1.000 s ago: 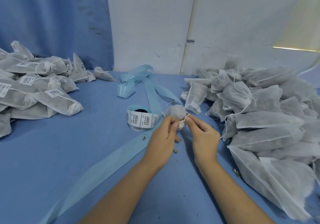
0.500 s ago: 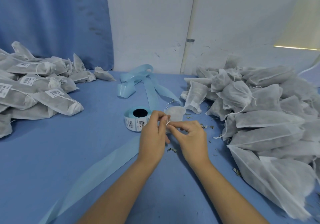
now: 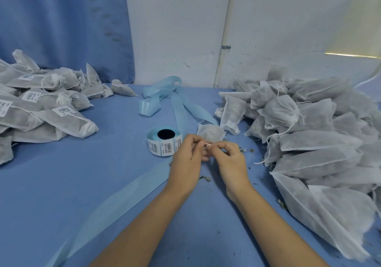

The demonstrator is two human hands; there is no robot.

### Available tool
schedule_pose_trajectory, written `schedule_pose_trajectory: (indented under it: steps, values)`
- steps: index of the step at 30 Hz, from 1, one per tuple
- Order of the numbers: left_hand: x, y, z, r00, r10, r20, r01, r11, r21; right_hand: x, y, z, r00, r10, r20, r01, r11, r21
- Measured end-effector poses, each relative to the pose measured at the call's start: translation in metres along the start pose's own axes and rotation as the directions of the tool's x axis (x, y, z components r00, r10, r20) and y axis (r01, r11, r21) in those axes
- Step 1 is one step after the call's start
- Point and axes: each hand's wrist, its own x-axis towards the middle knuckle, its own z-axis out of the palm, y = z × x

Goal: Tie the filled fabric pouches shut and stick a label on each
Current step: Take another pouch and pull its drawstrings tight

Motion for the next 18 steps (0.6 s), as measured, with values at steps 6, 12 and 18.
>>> schedule_pose_trajectory:
  steps: [6,12,18]
  values:
    - [0.002,0.0,-0.007,1.0,0.023,-0.004,-0.022,0.995,0.097,0.0,-0.007,-0.007,0.971,0.127,0.201,-0.15,0.983,0.104]
    - [-0.002,0.002,-0.009,0.995,0.089,0.034,-0.094,0.964,0.247,0.005,-0.008,-0.014,0.84,0.181,0.512,-0.419,0.816,0.398]
    - [-0.005,0.003,-0.008,0.986,0.151,0.064,-0.164,0.916,0.366,0.007,-0.004,-0.013,0.88,0.181,0.438,-0.422,0.72,0.551]
